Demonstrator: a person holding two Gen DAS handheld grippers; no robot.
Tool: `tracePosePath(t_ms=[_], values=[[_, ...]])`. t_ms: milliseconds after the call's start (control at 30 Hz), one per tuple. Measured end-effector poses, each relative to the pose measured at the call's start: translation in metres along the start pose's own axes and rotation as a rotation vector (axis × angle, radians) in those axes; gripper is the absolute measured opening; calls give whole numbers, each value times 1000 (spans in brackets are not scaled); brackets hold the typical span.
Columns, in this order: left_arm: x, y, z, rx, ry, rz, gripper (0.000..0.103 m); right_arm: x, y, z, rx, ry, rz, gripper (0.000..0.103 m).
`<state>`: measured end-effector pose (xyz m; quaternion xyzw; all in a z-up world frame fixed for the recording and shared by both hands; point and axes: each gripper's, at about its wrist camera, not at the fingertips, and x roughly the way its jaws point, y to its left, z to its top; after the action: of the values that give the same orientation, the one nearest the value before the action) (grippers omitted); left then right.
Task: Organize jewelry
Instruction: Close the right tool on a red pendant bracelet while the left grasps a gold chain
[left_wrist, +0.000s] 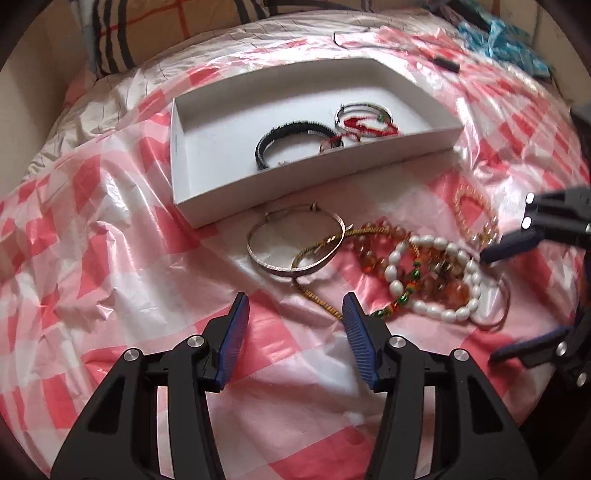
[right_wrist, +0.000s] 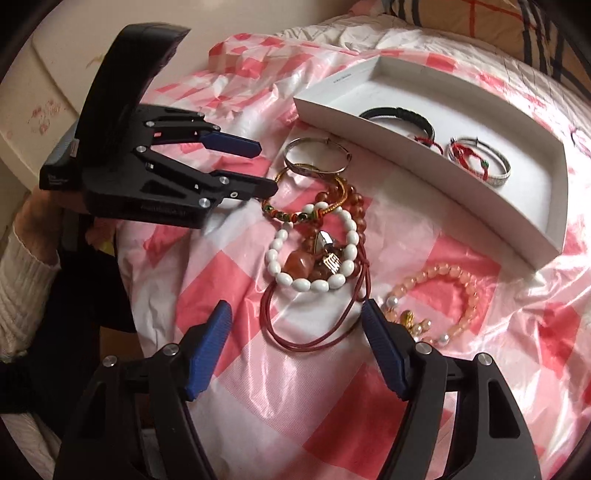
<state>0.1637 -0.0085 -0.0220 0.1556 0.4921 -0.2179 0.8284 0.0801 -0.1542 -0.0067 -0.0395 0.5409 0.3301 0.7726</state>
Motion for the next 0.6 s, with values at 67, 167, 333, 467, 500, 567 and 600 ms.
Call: tracePosePath(t_ms=[67,167,333,467,500,567,600], values=[[-2,-3,2,-17,-23,-45,50,-5,-5,-4,42,-23,23,70],[5,-11,4,-29,-23,-39,50,-8,-16,-10,120,-39,67,70],[20,-17,2,-59,-1,-45,33,0,-22,-10,196,-43,93,57],[8,-8,5,-98,-39,-138,4,-1,-23,-12,238,-64,155,9],[2,-6,6,-110,-65,-159,3,-3,-24,-13,249,-78,170,8],[-9,0,7,-136,-107,-203,3,-12,-27,-14,271,-132,223,6],[-17,5,8,-155,-138,-229,3,-18,-27,-14,271,-171,255,6]])
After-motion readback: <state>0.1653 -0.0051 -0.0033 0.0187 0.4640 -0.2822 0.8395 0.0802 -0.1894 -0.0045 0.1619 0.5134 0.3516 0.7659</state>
